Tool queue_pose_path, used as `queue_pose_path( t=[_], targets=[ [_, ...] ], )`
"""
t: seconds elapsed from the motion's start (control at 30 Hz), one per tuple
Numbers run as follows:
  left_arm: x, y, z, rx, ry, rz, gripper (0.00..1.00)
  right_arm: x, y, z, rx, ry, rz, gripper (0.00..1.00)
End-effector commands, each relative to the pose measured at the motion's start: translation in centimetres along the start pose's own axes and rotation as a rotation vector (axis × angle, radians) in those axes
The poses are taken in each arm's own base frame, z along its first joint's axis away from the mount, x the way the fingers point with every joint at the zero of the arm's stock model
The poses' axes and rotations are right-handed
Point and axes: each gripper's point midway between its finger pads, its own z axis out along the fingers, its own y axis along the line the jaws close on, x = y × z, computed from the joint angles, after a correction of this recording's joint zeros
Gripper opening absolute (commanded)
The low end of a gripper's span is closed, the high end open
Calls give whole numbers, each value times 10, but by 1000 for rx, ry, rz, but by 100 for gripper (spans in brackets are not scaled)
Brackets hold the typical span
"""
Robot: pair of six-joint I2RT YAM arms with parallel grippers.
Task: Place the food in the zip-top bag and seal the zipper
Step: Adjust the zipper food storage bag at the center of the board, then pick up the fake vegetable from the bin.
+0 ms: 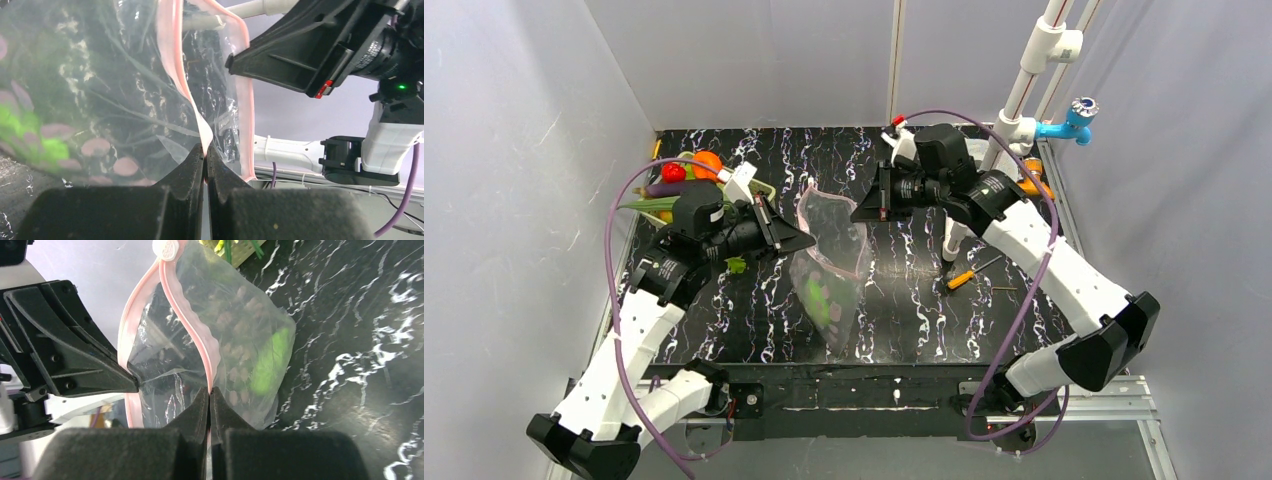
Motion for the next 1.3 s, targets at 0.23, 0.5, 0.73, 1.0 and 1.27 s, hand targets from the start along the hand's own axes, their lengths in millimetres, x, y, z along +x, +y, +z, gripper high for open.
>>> queue_pose_path(
  t=[0.23,0.5,0.73,1.0,1.27],
  targets=[
    [3,-1,3,1,46,17,30,-20,-1,-33,87,-110,-164,1],
    [-20,18,-27,-234,-44,213,70,-26,-1,-59,152,-164,-223,1],
    [-39,68,-50,-523,-110,328,84,-28,16,-73,103,-198,-237,1],
    [-49,136,-51,-803,-93,337,91,-16,6,-48,55,-157,-212,1],
    [-83,184,-53,-836,-199,57,91,2,0,-32,2,-113,-187,1]
  ],
)
